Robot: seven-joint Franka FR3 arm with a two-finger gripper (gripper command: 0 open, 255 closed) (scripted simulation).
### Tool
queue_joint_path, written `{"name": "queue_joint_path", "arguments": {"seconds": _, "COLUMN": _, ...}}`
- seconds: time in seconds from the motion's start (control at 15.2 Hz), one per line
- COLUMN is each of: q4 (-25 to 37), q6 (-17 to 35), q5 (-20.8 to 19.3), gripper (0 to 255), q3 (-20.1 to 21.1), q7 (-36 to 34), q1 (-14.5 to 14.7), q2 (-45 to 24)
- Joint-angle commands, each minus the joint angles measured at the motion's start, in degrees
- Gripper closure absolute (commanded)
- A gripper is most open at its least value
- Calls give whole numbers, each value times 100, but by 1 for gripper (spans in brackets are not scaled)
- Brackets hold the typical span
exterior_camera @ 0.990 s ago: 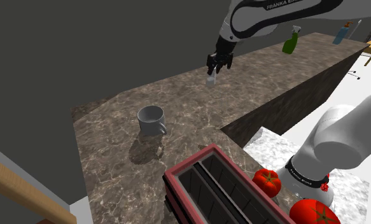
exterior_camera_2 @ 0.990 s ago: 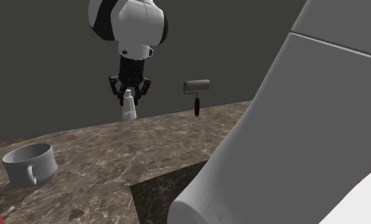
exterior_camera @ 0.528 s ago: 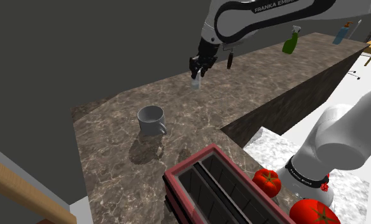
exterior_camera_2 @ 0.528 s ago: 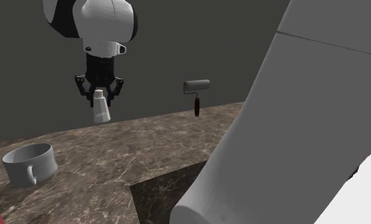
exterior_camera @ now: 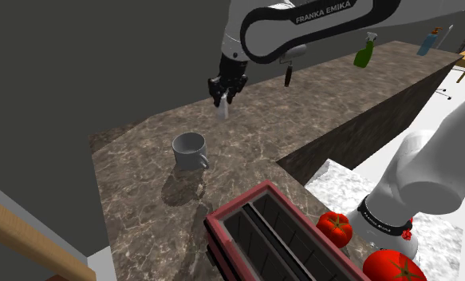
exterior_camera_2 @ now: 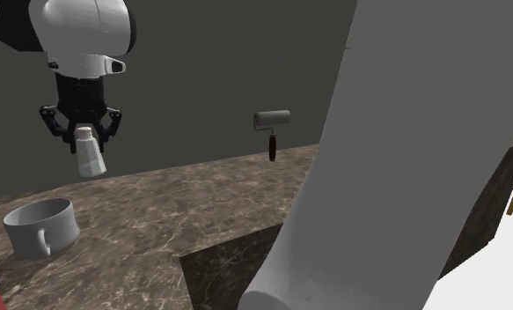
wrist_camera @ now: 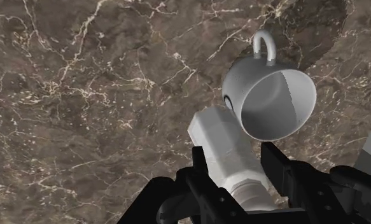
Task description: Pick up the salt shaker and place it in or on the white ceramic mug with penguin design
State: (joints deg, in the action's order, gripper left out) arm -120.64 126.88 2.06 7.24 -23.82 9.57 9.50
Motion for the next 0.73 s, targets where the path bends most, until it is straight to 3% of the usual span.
{"name": "queue_joint_path", "arguments": {"seconds": 0.0, "q4": 297, "q6": -29, "q5": -101, "gripper": 255, "q3": 166, "q7": -313, "q1": 84, "q2": -263}}
{"name": "queue_joint_path", "arguments": {"seconds": 0.46, "q4": 1529, "q6": -292, "q5": -593, "gripper": 255, "q3": 640, "q7": -1364, "q1": 459, "q2": -1273}}
{"name": "queue_joint_path", "arguments": {"seconds": 0.66, "q4": 1342, "q6": -69, "q5": -614, "gripper": 255, "q3": 633, "q7": -1384, "q1": 464, "q2": -1311}}
